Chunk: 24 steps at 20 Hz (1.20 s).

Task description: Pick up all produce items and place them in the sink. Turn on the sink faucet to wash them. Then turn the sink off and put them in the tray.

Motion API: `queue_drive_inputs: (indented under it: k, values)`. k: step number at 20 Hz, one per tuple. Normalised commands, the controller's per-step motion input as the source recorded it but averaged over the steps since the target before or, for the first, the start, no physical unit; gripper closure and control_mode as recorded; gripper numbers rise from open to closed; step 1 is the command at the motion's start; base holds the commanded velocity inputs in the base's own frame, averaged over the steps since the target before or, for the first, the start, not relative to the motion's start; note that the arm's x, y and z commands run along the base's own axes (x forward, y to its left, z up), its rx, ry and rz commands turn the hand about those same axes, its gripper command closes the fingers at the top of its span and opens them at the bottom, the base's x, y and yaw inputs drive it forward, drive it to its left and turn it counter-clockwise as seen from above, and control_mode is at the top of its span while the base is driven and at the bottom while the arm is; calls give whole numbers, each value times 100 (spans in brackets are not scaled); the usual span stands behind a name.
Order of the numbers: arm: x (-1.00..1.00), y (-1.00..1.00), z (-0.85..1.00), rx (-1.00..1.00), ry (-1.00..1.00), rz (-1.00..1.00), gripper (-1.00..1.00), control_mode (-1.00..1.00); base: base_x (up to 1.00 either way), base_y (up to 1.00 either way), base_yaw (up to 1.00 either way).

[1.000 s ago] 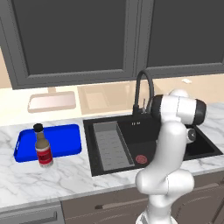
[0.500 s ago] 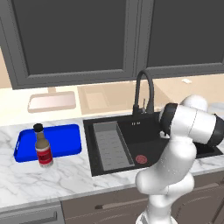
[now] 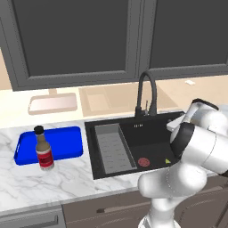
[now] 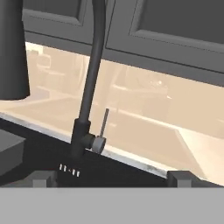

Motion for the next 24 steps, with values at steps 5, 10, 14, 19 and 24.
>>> queue_drive_inputs:
  k: [5,10,14,19,24]
  values:
    - [-1,-1,61,-2,-18,12,-100,-100,0,0,0]
    - [-1,-1,37,-1,-14,14,-100,-100,0,0,0]
    - [0,-5,0,3,0,3,-100,-100,0,0,0]
    - [2,-2,-9,5,0,2,-100,-100,0,0,0]
    - [18,5,-14,1,0,17,-100,-100,0,0,0]
